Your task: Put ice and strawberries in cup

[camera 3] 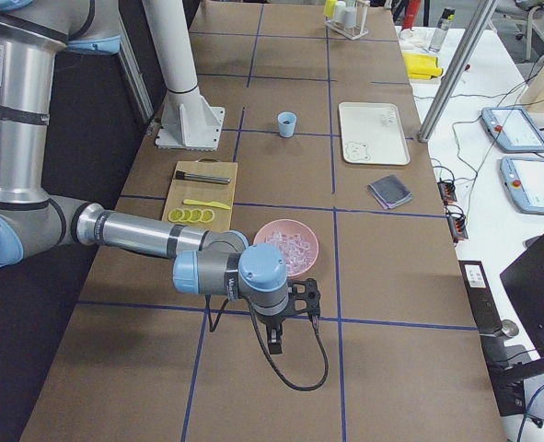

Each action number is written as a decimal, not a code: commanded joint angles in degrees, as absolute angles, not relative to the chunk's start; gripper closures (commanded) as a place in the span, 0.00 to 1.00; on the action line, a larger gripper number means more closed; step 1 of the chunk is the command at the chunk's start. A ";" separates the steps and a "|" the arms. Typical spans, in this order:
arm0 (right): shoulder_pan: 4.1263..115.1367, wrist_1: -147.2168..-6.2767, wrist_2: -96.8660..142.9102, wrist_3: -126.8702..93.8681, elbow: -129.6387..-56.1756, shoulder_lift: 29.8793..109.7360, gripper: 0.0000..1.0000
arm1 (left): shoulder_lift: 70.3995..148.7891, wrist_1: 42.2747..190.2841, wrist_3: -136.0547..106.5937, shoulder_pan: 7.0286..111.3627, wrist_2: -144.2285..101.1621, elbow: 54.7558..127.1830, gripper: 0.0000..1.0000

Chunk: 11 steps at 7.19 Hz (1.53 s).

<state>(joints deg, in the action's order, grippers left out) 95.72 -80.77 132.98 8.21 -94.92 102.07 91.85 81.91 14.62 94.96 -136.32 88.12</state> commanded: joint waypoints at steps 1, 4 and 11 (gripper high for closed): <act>95.71 -80.77 134.02 8.17 -94.92 102.13 0.00 | 91.85 81.91 14.68 95.01 -136.32 88.15 0.00; 95.71 -80.60 134.91 8.09 -94.83 102.22 0.00 | 91.85 81.91 14.59 95.01 -136.32 88.24 0.00; 95.71 -80.60 134.91 8.00 -94.83 102.13 0.00 | 91.85 81.91 14.59 94.92 -136.32 88.33 0.00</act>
